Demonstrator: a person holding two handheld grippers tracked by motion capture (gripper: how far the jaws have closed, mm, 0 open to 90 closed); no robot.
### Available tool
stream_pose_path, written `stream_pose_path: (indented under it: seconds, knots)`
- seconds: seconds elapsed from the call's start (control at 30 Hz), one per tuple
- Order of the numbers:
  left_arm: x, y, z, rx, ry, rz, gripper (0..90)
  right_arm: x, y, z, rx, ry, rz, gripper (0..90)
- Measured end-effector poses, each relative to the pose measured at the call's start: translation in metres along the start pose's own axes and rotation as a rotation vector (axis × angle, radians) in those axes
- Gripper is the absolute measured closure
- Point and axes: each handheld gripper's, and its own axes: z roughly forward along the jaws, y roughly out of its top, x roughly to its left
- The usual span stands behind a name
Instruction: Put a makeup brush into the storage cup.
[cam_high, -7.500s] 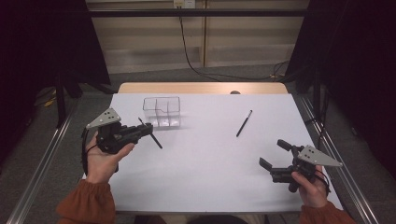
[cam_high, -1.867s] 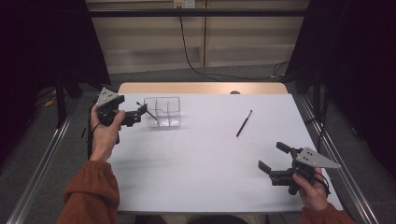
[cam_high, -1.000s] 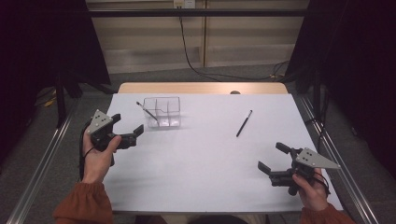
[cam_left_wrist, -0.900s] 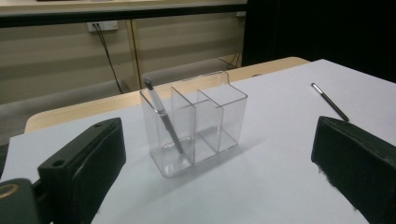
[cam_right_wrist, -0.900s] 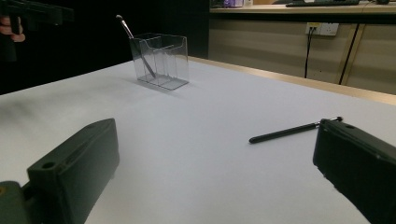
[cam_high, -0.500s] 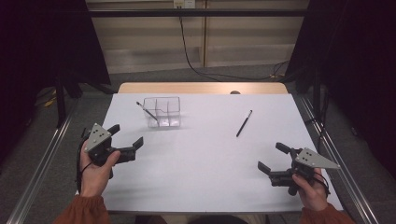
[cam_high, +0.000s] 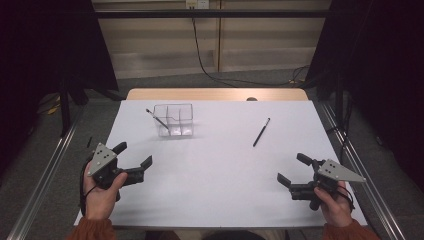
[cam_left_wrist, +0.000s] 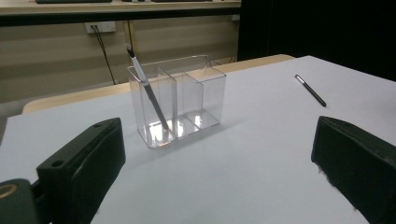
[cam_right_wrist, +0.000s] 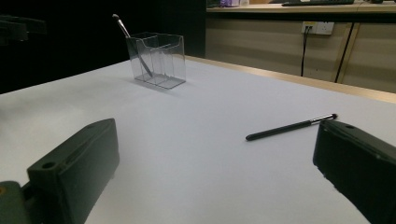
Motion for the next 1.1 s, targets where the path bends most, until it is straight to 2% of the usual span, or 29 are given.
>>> stream_pose_path:
  seconds: [0.17, 0.27, 0.4, 0.53, 0.67, 0.73, 0.93, 1.0, 1.1]
  knots:
    - [-0.001, -0.007, -0.005, -0.007, 0.007, -0.002, 2.9, -0.001, 0.0, -0.001, 0.001, -0.009, 0.004, 0.0]
    - [-0.002, -0.01, -0.009, -0.022, -0.016, -0.015, 3.4, -0.001, 0.0, -0.001, 0.002, -0.012, 0.009, 0.0]
    - [-0.003, -0.012, -0.014, -0.03, -0.013, -0.023, 3.3, -0.002, 0.0, -0.001, 0.002, -0.018, 0.012, 0.0]
    - [-0.009, -0.018, -0.017, -0.012, -0.024, -0.012, 3.2, -0.002, 0.0, 0.0, 0.001, -0.019, 0.012, 0.0]
    - [-0.012, -0.023, -0.02, -0.008, -0.022, -0.019, 3.2, -0.002, 0.0, 0.0, 0.001, -0.02, 0.013, 0.0]
    - [-0.015, -0.025, -0.019, 0.006, -0.035, -0.017, 3.2, -0.002, 0.0, 0.0, 0.0, -0.02, 0.014, 0.0]
    - [-0.014, -0.025, -0.019, -0.002, -0.032, -0.02, 3.2, -0.002, 0.0, -0.002, -0.004, -0.024, 0.019, 0.0]
    - [-0.013, -0.026, -0.018, 0.005, -0.033, -0.005, 3.2, -0.002, 0.0, -0.003, -0.006, -0.024, 0.023, 0.0]
    - [-0.013, -0.026, -0.017, 0.005, -0.033, -0.017, 3.2, -0.002, -0.001, -0.003, -0.001, -0.019, 0.014, 0.0]
